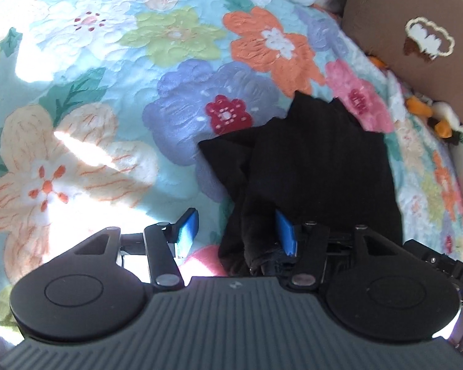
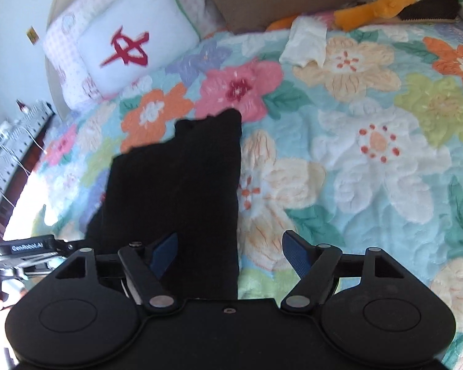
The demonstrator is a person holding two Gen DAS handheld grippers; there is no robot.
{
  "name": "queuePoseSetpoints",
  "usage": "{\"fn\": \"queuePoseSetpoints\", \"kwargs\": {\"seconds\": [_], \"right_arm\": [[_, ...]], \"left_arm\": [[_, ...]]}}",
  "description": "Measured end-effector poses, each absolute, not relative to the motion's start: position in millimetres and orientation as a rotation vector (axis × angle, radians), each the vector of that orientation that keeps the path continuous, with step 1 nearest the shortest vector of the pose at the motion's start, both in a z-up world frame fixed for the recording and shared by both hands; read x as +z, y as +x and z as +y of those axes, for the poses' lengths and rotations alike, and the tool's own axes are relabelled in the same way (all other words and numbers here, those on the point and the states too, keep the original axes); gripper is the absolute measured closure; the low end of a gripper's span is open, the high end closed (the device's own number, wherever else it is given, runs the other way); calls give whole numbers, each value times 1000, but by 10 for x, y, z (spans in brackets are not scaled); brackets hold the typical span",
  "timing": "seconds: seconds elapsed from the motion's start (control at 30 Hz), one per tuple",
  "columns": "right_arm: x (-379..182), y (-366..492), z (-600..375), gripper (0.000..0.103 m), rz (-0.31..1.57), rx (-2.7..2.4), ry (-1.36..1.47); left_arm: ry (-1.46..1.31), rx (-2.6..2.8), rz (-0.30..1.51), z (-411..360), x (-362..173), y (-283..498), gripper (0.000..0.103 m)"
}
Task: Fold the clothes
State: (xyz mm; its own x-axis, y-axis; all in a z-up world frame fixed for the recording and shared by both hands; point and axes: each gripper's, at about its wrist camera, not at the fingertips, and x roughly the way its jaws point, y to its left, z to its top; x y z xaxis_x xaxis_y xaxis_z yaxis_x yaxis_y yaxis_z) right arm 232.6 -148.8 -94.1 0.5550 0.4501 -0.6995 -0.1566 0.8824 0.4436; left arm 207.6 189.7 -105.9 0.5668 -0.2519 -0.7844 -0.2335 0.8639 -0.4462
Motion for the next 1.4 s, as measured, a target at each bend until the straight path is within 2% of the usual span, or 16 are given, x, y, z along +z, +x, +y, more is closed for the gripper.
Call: {"fn": "queuePoseSetpoints", "kwargs": {"seconds": [0.27, 0.37, 0.43, 0.5, 0.53, 0.57, 0.6, 0.67, 0.73, 0.87, 1.0, 1.1, 1.2, 1.23, 1.33, 1.4], "right_arm": [[-1367, 2417, -1504, 23, 987, 444, 533], [-1421, 2431, -1495, 15, 959, 458, 576], [-1406, 2448, -1440, 15, 956, 468, 552], [-1384, 2458, -1379, 21, 946, 480, 521], [-1376, 2453, -1346, 37, 937, 491, 503], [-1373, 2447, -1321, 44, 932, 500, 487], [-1374, 2437, -1293, 46, 927, 497, 470], [-1338, 2398, -1275, 60, 902, 502, 454], [-1282, 2355, -1272, 65, 873, 514, 449], [-1222, 2351, -1279, 63, 874, 512, 460], [-1330, 2368, -1307, 47, 914, 465, 496], [-1433, 2376, -1342, 41, 931, 467, 552], [-1477, 2410, -1317, 37, 933, 490, 588], [-1471, 2417, -1280, 37, 925, 502, 579], [-1459, 2406, -1166, 58, 893, 511, 510], [-1418, 2374, -1103, 63, 869, 509, 455]], "left_arm": [[-681, -87, 991, 1844, -1244, 2174, 38], [-734, -89, 976, 1870, -1303, 2227, 33], [-756, -94, 972, 1872, -1339, 2270, 43], [-762, -110, 980, 1854, -1369, 2315, 66], [-769, -112, 984, 1845, -1381, 2325, 68], [-757, -114, 982, 1825, -1374, 2326, 70], [-731, -120, 976, 1801, -1352, 2322, 72], [-712, -123, 971, 1780, -1330, 2306, 73], [-726, -124, 962, 1797, -1320, 2276, 73], [-778, -110, 979, 1845, -1371, 2287, 68], [-810, -113, 998, 1849, -1416, 2360, 58], [-800, -117, 1003, 1835, -1427, 2392, 60], [-798, -111, 1005, 1822, -1431, 2404, 69], [-797, -107, 1005, 1813, -1429, 2409, 71], [-784, -99, 1000, 1783, -1419, 2412, 73], [-756, -96, 996, 1753, -1399, 2408, 74]]}}
